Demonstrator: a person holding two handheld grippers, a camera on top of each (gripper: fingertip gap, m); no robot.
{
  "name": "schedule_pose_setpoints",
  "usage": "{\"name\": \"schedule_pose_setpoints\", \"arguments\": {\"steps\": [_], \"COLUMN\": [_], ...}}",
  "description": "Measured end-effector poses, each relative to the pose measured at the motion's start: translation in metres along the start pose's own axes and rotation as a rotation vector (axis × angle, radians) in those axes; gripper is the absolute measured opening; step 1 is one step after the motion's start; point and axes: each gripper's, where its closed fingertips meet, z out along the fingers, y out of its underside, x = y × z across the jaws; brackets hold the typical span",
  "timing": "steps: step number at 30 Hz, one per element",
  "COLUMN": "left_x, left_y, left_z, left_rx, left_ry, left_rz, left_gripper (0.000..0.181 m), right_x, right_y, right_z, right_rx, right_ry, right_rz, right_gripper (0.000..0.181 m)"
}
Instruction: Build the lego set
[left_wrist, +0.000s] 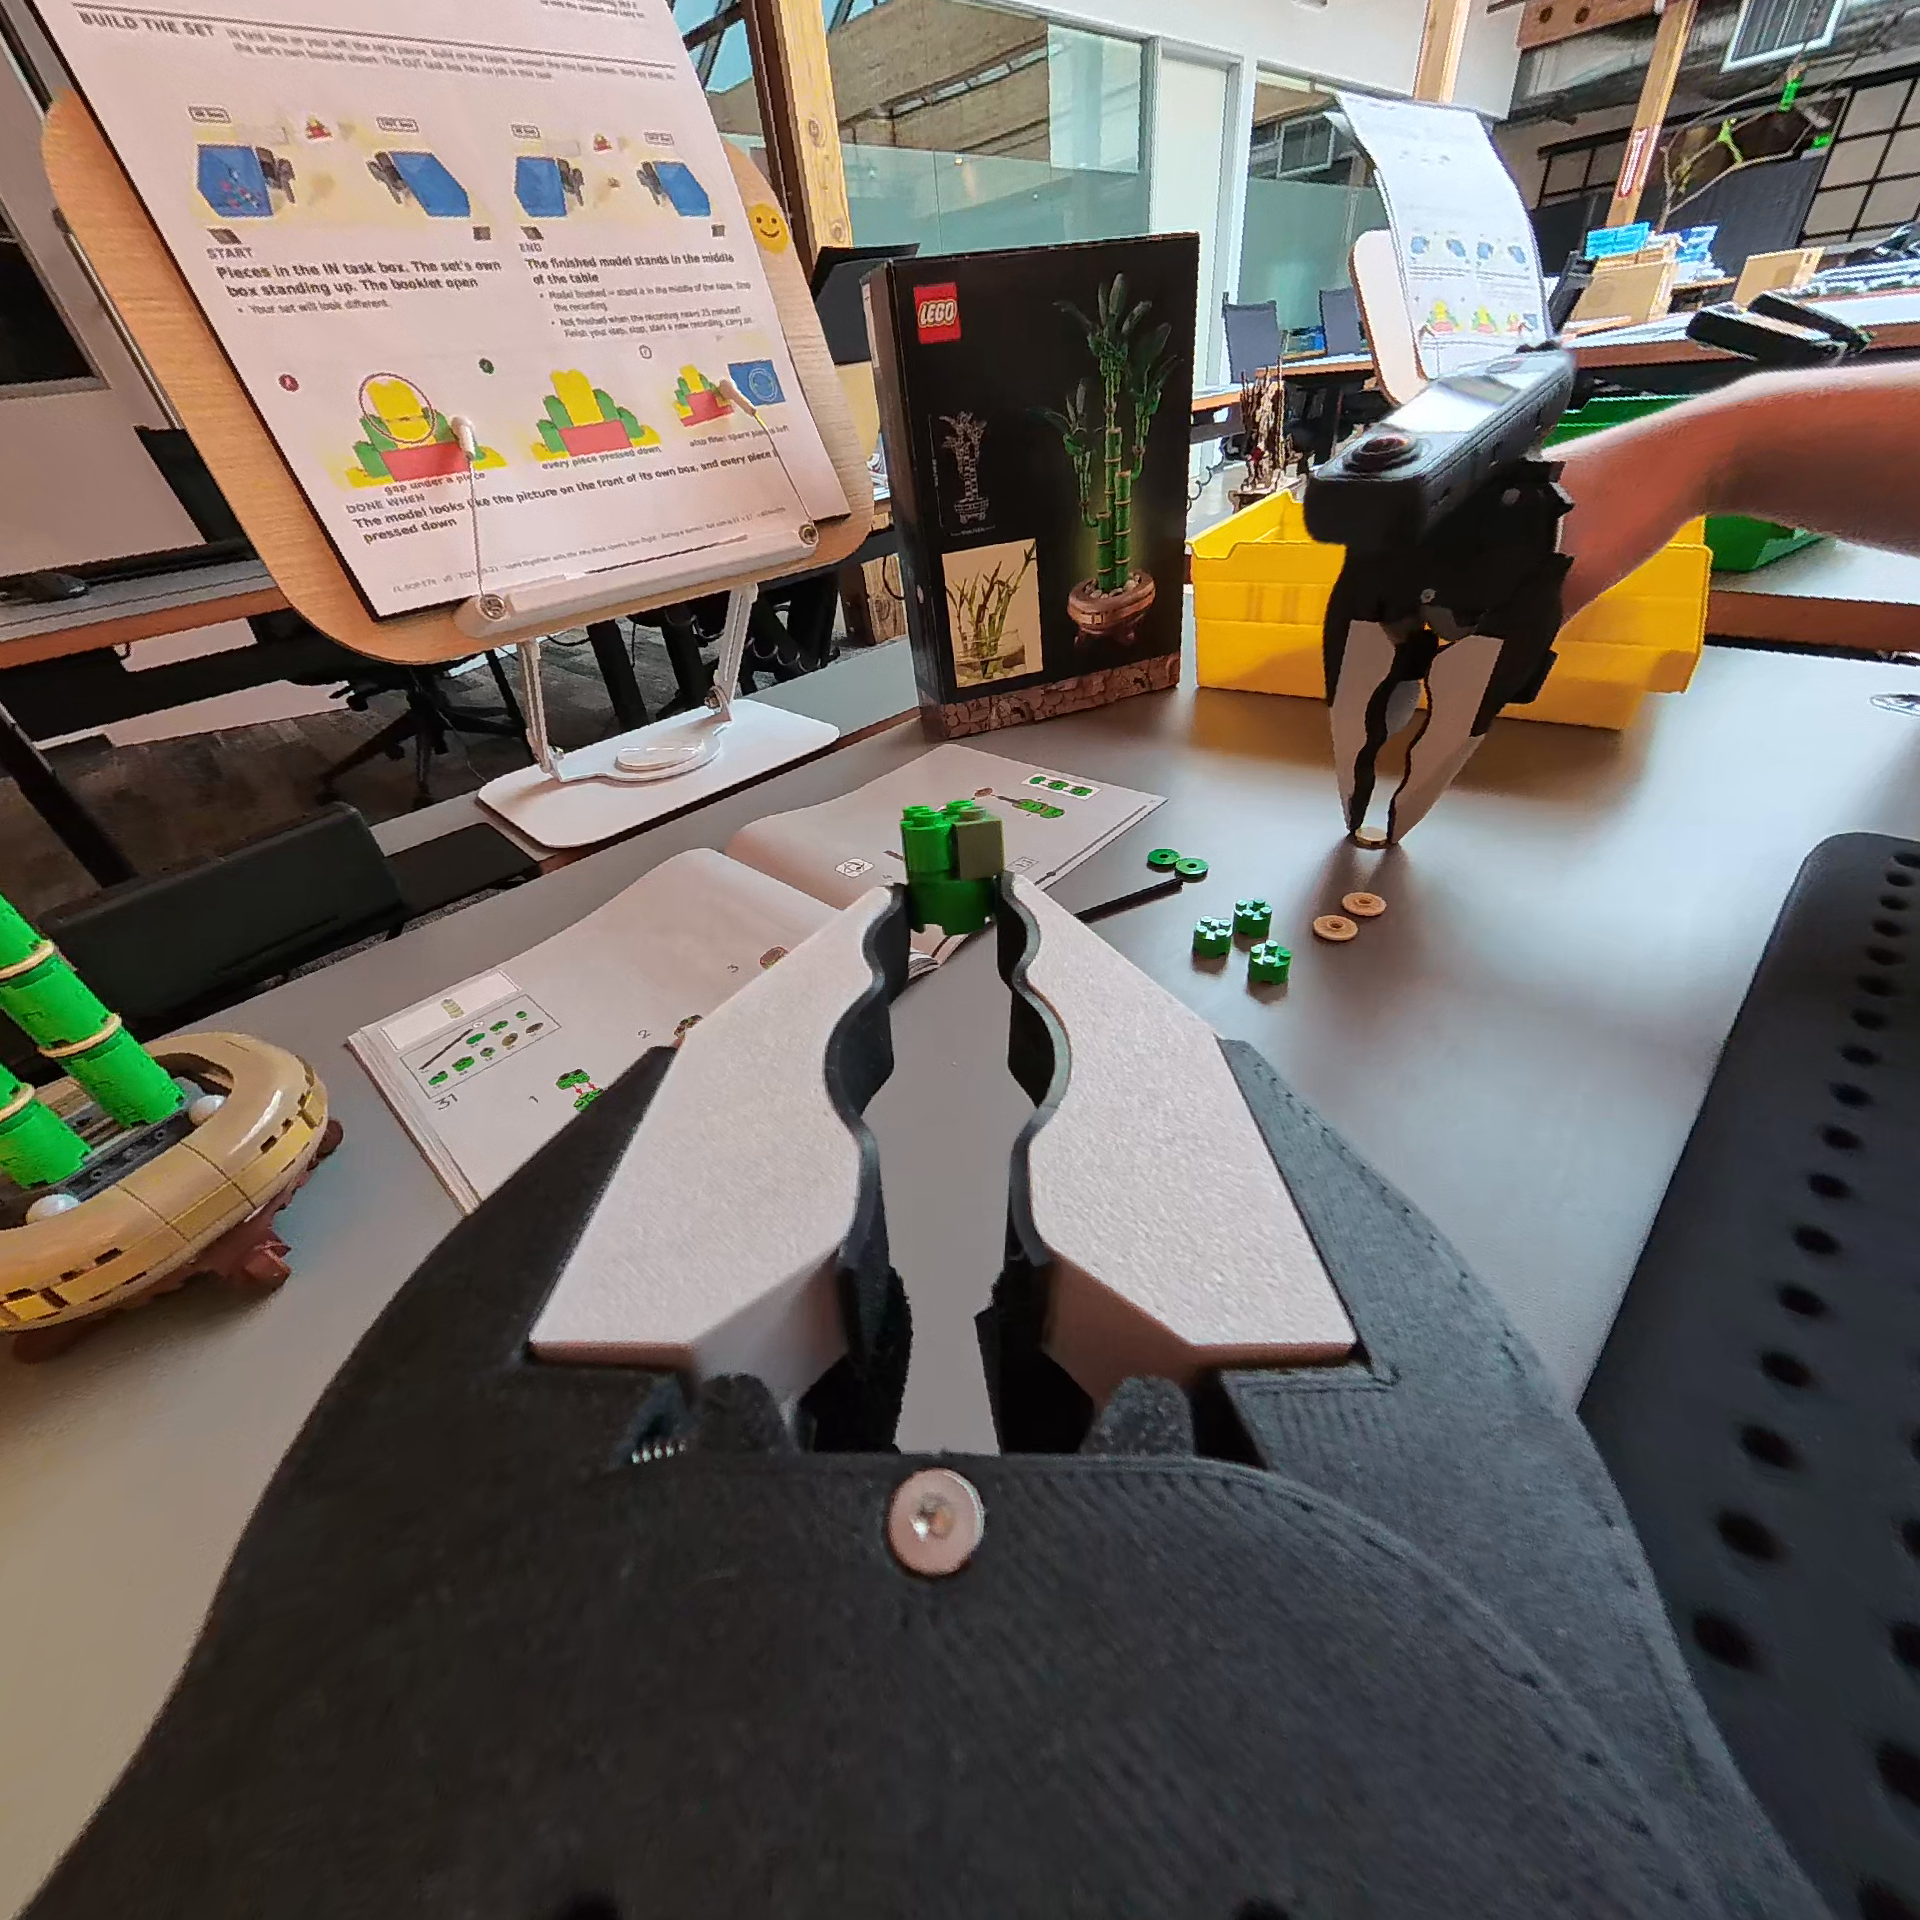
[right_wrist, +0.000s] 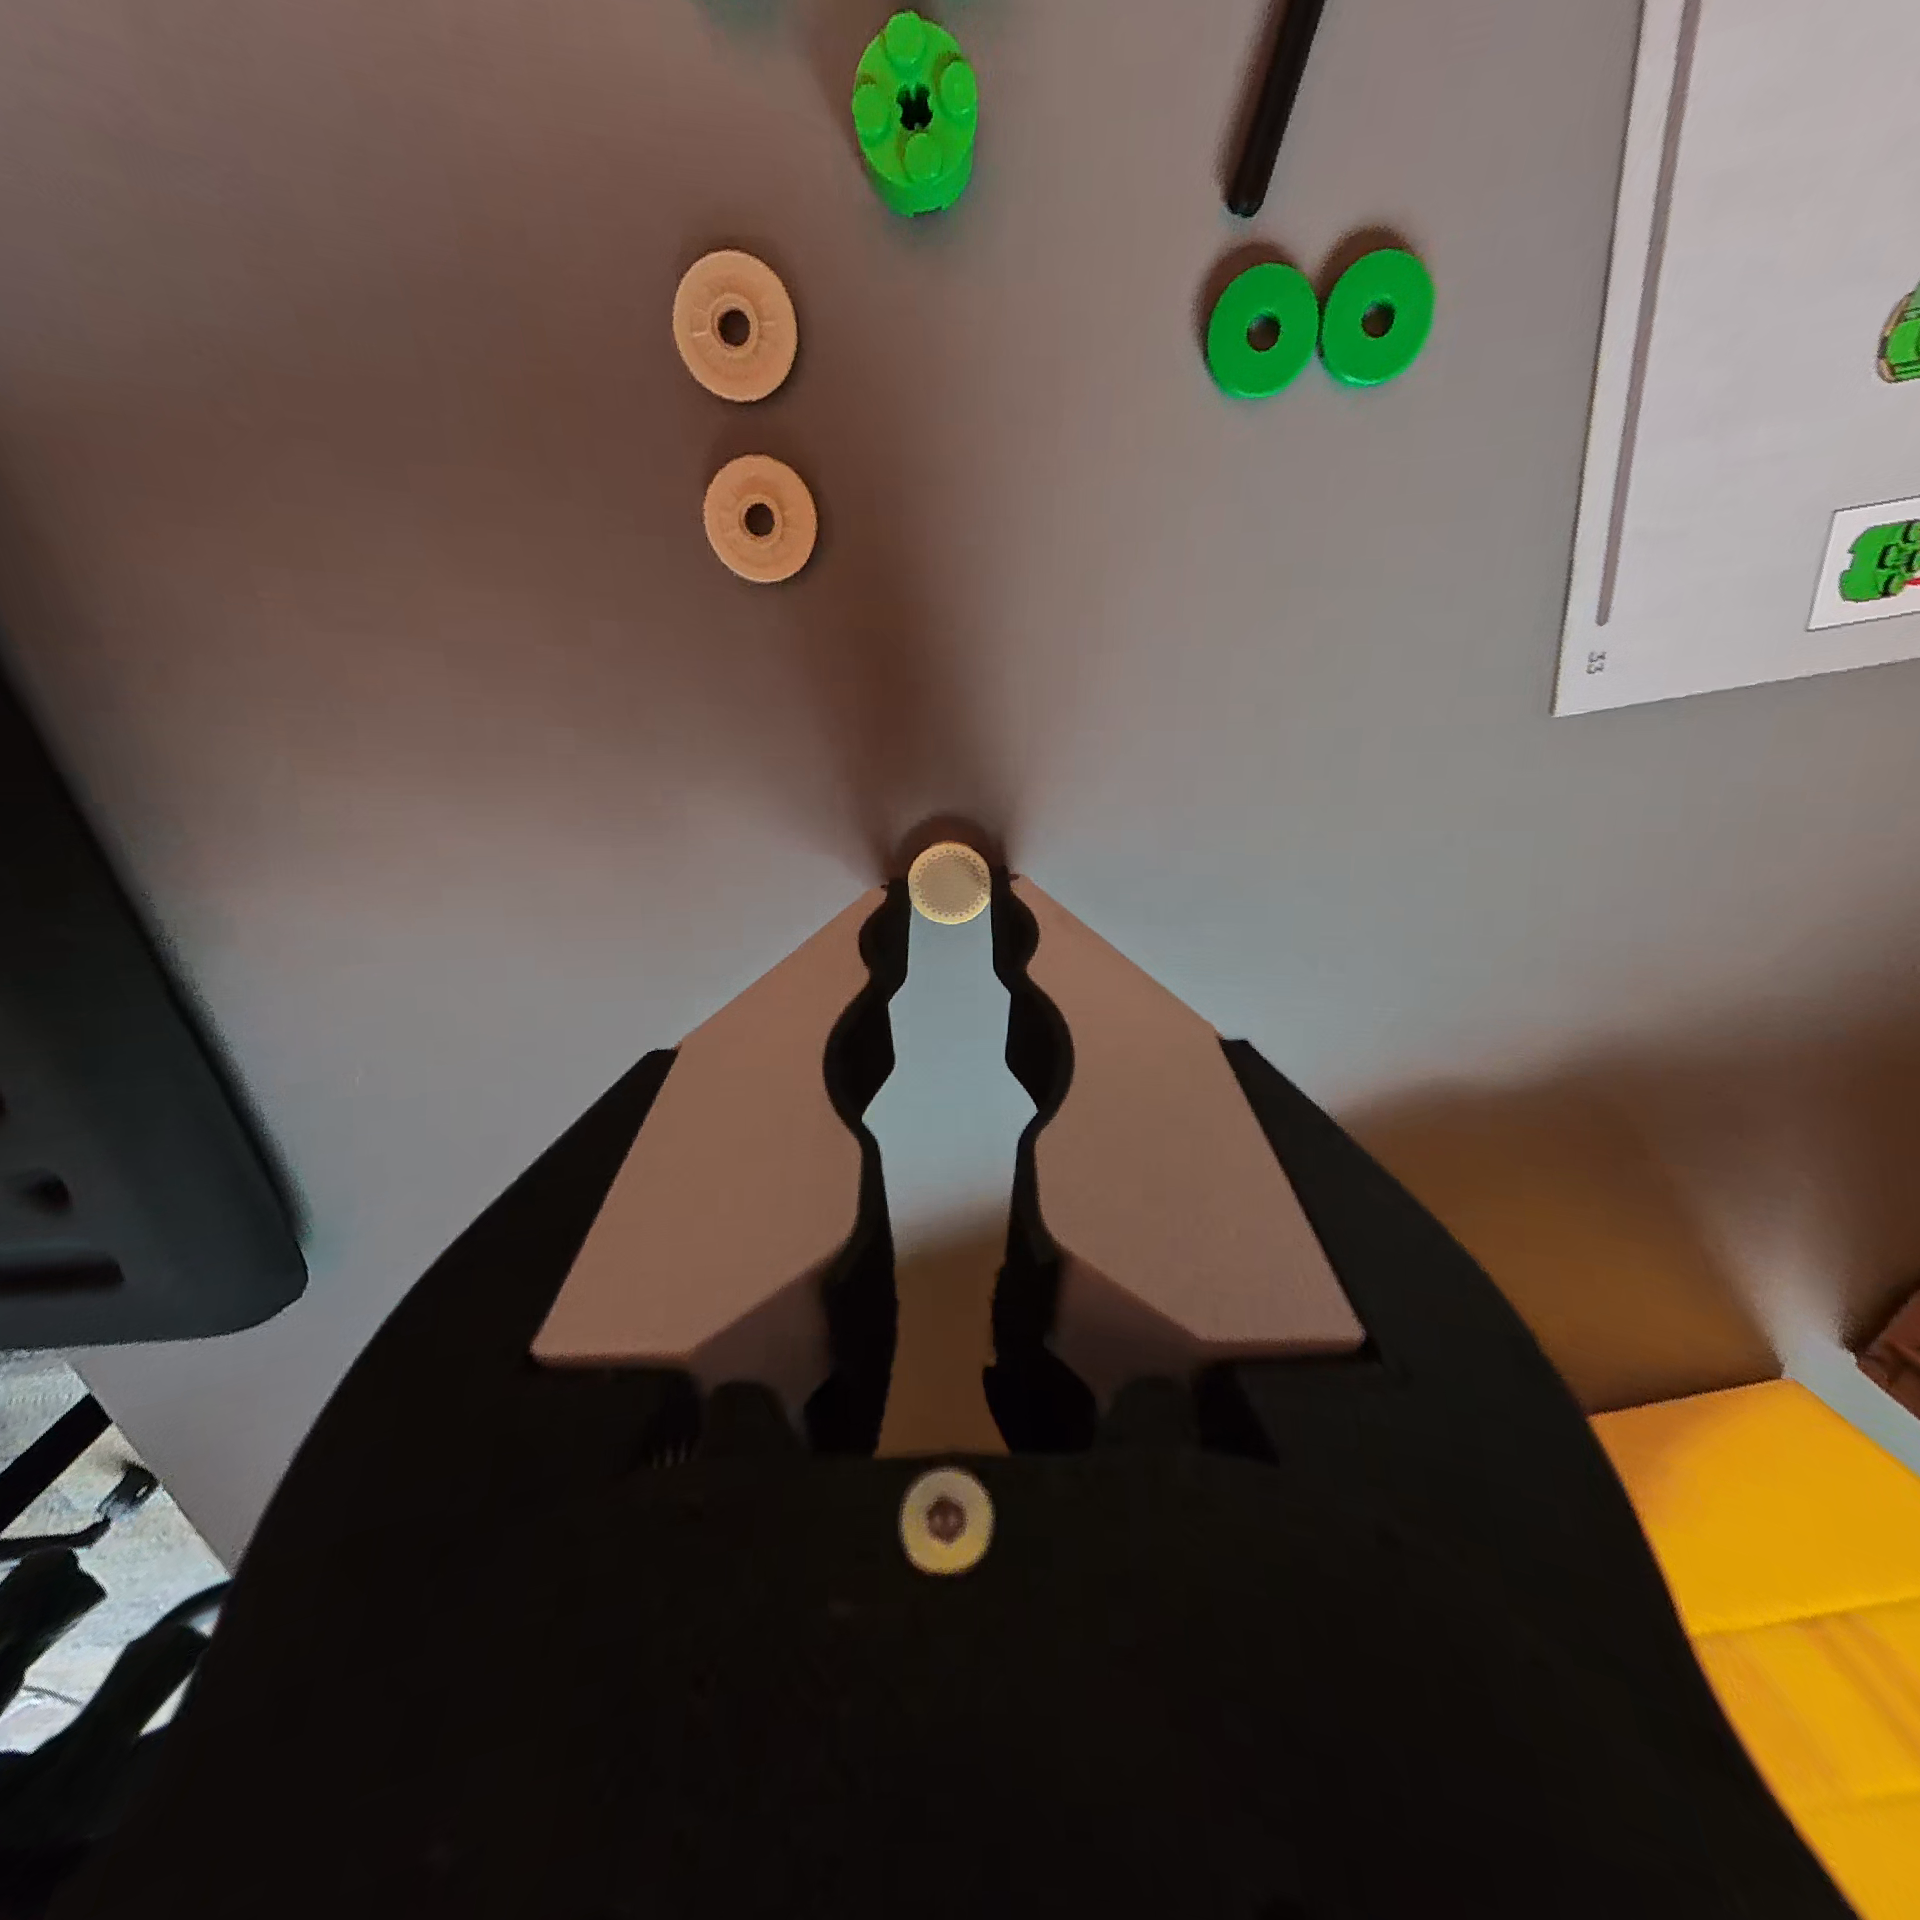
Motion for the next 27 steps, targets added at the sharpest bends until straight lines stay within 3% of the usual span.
{"name": "schedule_pose_setpoints", "arguments": {"steps": [1,7,16,20,27], "left_x": [0.001,0.013,0.038,0.045,0.053], "left_y": [0.000,0.010,0.017,0.019,0.016], "left_z": [0.000,0.007,0.013,0.015,0.014], "left_rx": [-0.001,-0.055,-0.090,-0.098,-0.088], "left_ry": [0.005,0.082,0.182,0.208,0.242], "left_rz": [-0.002,-0.020,0.009,0.027,0.036], "left_gripper": [0.014,0.015,0.015,0.015,0.015], "right_x": [0.000,-0.006,-0.052,-0.069,-0.085], "right_y": [0.000,-0.039,-0.171,-0.210,-0.245], "right_z": [-0.001,-0.032,-0.095,-0.102,-0.109], "right_rx": [0.007,0.168,0.539,0.589,0.582], "right_ry": [0.007,0.075,0.016,-0.028,-0.039], "right_rz": [0.007,0.008,-0.067,-0.092,-0.146], "right_gripper": [0.015,0.015,0.015,0.015,0.015]}}
